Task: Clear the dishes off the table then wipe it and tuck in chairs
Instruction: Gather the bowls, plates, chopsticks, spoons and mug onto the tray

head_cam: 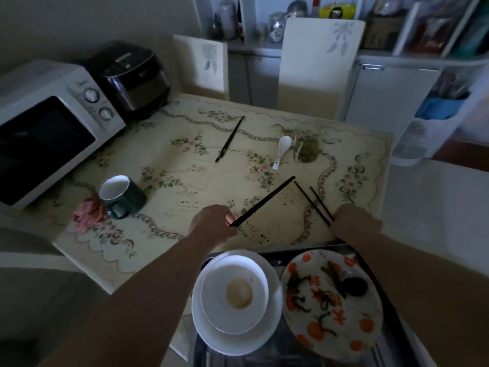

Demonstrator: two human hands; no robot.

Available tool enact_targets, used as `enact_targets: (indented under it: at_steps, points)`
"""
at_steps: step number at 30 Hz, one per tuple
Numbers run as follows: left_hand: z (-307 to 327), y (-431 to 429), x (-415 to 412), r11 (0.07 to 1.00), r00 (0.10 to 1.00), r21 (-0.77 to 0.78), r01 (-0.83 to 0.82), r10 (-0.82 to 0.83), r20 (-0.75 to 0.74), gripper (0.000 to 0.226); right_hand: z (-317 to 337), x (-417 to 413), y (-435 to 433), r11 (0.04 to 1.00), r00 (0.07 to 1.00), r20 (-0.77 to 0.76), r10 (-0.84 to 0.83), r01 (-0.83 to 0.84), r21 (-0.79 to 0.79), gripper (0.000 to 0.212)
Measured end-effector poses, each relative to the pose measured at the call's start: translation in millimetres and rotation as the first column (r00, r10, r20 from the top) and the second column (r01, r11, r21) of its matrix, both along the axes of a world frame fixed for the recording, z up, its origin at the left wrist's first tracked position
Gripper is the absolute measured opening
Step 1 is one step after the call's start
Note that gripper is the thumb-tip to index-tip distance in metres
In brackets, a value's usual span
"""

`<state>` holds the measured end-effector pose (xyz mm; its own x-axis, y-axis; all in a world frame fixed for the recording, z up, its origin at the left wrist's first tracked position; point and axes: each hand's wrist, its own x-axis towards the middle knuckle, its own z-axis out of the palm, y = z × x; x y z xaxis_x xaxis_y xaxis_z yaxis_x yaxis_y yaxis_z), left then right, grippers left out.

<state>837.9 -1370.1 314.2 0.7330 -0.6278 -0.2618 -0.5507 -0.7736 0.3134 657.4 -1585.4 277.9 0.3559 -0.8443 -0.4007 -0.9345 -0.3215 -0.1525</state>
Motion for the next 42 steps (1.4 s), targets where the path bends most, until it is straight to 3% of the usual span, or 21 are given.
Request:
enact_targets:
  at_steps: [4,9,13,16,23,25,28,32,36,42]
  points:
    - [-5.3,-29.0,-0.2,0.996,0.997,0.048,0.078,-0.077,-0.019,0.012,-10.5,-0.3,-9.8,0.998,0.999,-0.026,0.045,-0.044,0.036,0.004]
    - [-10.5,-49.3,2.1,0.994,0.994,0.050,0.098,-0.096,-0.052,0.012,-22.0,-0.6,-15.9,0.994,0.995,-0.052,0.090,-0.093,-0.051,0.008]
    - [-12.8,-53.2,5.9,0.994,0.993,0.044,0.097,-0.094,-0.067,0.011,-17.8,6.4,-20.9,0.976,0.975,-0.049,0.216,-0.217,-0.016,0.008]
    - [-12.4,-51.4,7.5,0.997,0.995,0.006,0.075,-0.074,-0.065,0.010,-13.8,13.8,-22.2,0.951,0.950,-0.081,0.303,-0.306,-0.036,0.021]
    - [-5.9,-45.8,12.8,0.988,0.985,-0.127,-0.088,0.067,-0.161,0.015,5.9,41.5,-20.0,0.951,0.914,0.264,0.309,-0.305,-0.057,0.022]
    - [-4.1,-43.4,11.9,0.981,0.975,-0.149,-0.120,0.089,-0.202,0.018,20.1,52.2,-11.9,0.954,0.885,0.387,0.258,-0.297,0.043,0.012]
    - [-0.3,-42.6,5.0,0.966,0.945,-0.192,-0.173,0.108,-0.310,0.028,32.2,67.5,0.8,0.919,0.821,0.569,-0.048,-0.187,0.347,0.014]
    - [7.4,-40.2,-5.8,0.931,0.843,-0.228,-0.285,0.130,-0.522,0.027,43.1,74.8,21.8,0.751,0.744,0.559,-0.367,-0.118,0.650,0.017]
    - [18.2,-37.3,-18.4,0.913,0.754,-0.208,-0.350,0.143,-0.641,0.015,47.3,72.4,40.4,0.726,0.721,0.583,-0.373,-0.164,0.668,0.022]
    - [19.6,-31.6,-32.0,0.926,0.717,-0.228,-0.301,0.063,-0.694,0.027,46.2,72.9,62.2,0.741,0.760,0.550,-0.345,-0.139,0.657,0.029]
